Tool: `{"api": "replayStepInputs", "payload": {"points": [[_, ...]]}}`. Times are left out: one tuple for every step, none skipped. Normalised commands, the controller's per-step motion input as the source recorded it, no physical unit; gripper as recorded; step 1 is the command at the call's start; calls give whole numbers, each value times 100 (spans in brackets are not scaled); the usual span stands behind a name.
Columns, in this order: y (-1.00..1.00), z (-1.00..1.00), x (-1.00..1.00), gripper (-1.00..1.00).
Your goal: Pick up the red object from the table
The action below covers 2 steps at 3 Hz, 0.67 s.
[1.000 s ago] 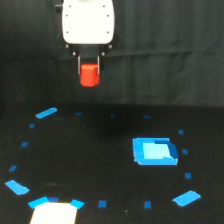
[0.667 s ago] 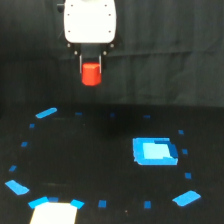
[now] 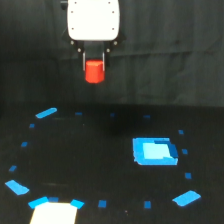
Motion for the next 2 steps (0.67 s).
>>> {"api": "replayStepInputs", "payload": {"points": [[12, 31, -2, -96], [8, 34, 3, -97]]}}
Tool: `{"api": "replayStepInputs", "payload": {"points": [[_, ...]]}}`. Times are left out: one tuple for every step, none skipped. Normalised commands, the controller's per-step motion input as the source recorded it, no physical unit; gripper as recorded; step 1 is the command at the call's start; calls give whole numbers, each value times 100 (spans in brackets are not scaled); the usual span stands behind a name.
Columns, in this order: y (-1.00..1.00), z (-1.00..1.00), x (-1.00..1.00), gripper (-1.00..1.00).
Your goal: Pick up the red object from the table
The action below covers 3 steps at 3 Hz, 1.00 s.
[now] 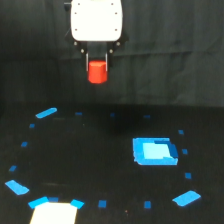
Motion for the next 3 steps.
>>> {"api": "replayStepInputs", "payload": {"points": [[25, 34, 19, -100], [23, 53, 20, -100], [-1, 42, 0, -95]]}}
